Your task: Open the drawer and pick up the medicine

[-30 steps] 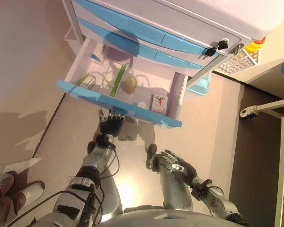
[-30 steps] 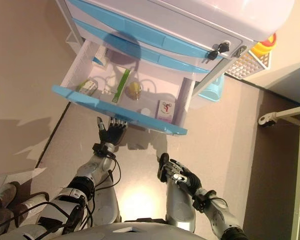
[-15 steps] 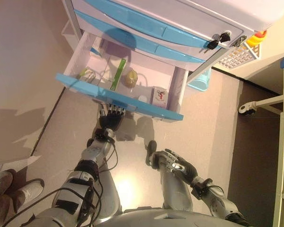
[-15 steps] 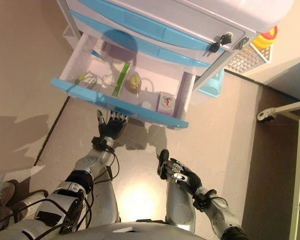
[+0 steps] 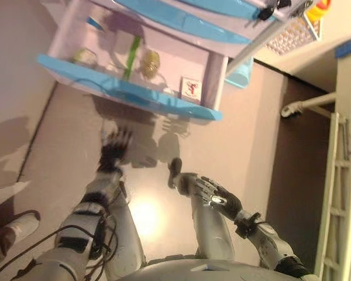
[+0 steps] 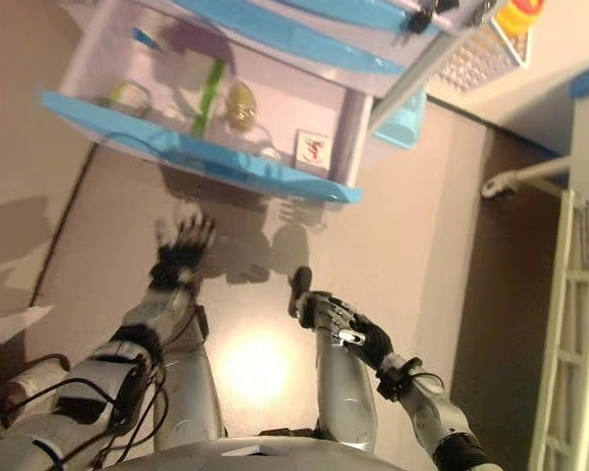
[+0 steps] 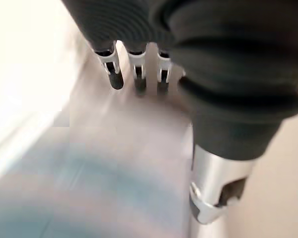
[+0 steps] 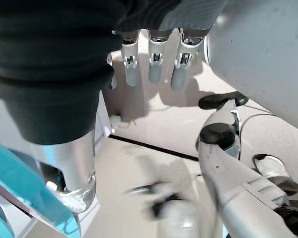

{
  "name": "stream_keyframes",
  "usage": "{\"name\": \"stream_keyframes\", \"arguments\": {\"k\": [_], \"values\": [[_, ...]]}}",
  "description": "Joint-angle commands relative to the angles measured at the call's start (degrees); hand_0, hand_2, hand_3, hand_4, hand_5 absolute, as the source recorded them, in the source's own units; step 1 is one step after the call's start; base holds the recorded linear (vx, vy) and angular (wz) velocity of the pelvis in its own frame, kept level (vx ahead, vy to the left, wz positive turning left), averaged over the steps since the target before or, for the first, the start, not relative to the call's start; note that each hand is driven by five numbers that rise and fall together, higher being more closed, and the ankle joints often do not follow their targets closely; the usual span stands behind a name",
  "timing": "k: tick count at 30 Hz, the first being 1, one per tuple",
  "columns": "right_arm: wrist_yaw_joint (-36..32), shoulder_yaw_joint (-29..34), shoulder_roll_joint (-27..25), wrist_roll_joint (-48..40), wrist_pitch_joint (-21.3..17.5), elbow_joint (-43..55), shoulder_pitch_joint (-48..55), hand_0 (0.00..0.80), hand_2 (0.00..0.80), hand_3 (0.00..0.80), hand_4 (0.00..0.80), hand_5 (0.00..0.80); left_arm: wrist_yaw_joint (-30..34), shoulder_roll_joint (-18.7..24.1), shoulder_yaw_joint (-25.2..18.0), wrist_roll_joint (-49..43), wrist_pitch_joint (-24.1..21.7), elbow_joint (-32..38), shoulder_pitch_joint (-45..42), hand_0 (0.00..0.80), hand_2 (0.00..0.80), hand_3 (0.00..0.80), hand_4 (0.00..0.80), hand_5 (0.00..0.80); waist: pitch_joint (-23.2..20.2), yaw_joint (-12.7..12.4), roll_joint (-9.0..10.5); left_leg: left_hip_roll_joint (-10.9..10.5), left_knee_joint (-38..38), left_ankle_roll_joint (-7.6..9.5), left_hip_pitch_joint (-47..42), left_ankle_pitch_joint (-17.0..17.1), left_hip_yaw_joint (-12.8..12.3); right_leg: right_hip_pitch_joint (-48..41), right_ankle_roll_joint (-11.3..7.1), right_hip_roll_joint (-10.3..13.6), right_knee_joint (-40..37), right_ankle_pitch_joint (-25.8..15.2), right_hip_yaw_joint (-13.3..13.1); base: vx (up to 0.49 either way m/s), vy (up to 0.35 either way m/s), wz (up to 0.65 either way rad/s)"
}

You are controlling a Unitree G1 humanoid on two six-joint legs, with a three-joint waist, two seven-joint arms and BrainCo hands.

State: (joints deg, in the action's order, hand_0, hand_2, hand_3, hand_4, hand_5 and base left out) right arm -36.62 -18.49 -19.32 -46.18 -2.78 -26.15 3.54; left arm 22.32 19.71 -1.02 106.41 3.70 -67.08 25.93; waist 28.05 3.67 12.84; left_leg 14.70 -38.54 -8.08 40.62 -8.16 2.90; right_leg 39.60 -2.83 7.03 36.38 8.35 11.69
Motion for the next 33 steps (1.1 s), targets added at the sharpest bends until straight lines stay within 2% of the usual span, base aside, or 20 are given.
{"name": "stream_keyframes", "arguments": {"k": [1,4,13,20,25,28,32,33], "values": [[0.25,-4.36,-0.59,1.05,3.26,-2.17,5.65,0.0,0.0,0.0,0.0,0.0,3.66,-0.57,0.37,0.81,-0.77,1.97,-6.98,0.0,0.0,0.0,0.0,0.0,1.74,-0.8,0.43,-1.37,-4.87,4.91,1.15,-0.86,-0.23,-3.14,-1.18,-0.64,-3.45,-5.82,0.61,0.016,-0.02,0.25],[0.15,-4.29,-0.56,0.69,3.36,-1.52,6.25,0.0,0.0,0.0,0.0,0.0,6.24,-0.61,0.59,0.68,-0.18,2.97,-8.25,0.0,0.0,0.0,0.0,0.0,1.74,-0.91,0.39,-1.49,-4.2,4.85,0.44,-0.81,-0.41,-3.67,-1.22,-0.68,-3.94,-5.89,0.44,0.022,-0.04,0.02],[0.47,-3.94,-0.21,-0.53,2.69,0.06,8.48,0.0,0.0,0.0,0.0,0.0,17.5,-2.12,2.1,-0.17,-2.28,8.89,-14.05,0.0,0.0,0.0,0.0,0.0,1.74,-1.85,-0.62,-1.61,0.21,4.39,-3.55,0.33,-1.42,-7.14,-1.1,-0.82,-7.06,-6.01,0.36,0.009,-0.039,-0.05],[1.18,-3.38,1.1,-0.78,2.03,-0.56,8.36,0.0,0.0,0.0,0.0,0.0,15.15,-3.45,2.16,-0.5,-7.85,10.39,-16.15,0.0,0.0,0.0,0.0,0.0,1.69,-2.73,-1.98,-2.51,4.99,3.64,-8.55,2.08,-1.94,-11.14,-1.43,0.02,-9.34,-5.72,0.39,0.002,-0.031,0.06],[2.68,-2.35,0.36,-0.72,2.08,0.4,9.38,0.0,0.0,0.0,0.0,0.0,13.31,-3.14,1.52,-5.61,-11.62,12.7,-19.47,0.0,0.0,0.0,0.0,0.0,0.16,-3.06,-3.66,-2.87,9.72,2.93,-13.22,3.86,-3.34,-14.82,-1.8,0.93,-11.94,-5.34,0.74,0.024,0.026,0.03],[4.43,-1.51,-0.36,0.31,1.5,0.85,10.01,0.0,0.0,0.0,0.0,0.0,12.9,-2.98,1.0,-8.67,-12.54,14.32,-21.51,0.0,0.0,0.0,0.0,0.0,-0.72,-3.2,-5.12,-3.21,12.69,2.63,-15.92,5.08,-4.44,-16.77,-2.13,1.91,-13.45,-5.33,0.93,0.022,0.093,0.01],[9.01,0.32,-1.62,3.58,0.2,0.7,10.47,0.0,0.0,0.0,0.0,0.0,11.75,-2.84,1.03,-11.8,-11.54,17.01,-24.78,0.0,0.0,0.0,0.0,0.0,-1.96,-3.75,-7.03,-4.01,16.32,2.52,-19.18,6.32,-5.57,-19.24,-2.57,3.16,-15.42,-5.45,1.24,-0.001,0.105,0.1],[9.96,0.75,-1.9,4.4,-0.46,0.78,10.33,0.0,0.0,0.0,0.0,0.0,11.41,-2.75,1.06,-12.44,-10.79,17.63,-25.33,0.0,0.0,0.0,0.0,0.0,-2.27,-3.81,-7.26,-4.47,17.25,2.83,-19.05,7.87,-5.86,-19.26,-2.19,3.62,-16.38,-6.63,1.62,-0.055,0.107,0.14]]}}
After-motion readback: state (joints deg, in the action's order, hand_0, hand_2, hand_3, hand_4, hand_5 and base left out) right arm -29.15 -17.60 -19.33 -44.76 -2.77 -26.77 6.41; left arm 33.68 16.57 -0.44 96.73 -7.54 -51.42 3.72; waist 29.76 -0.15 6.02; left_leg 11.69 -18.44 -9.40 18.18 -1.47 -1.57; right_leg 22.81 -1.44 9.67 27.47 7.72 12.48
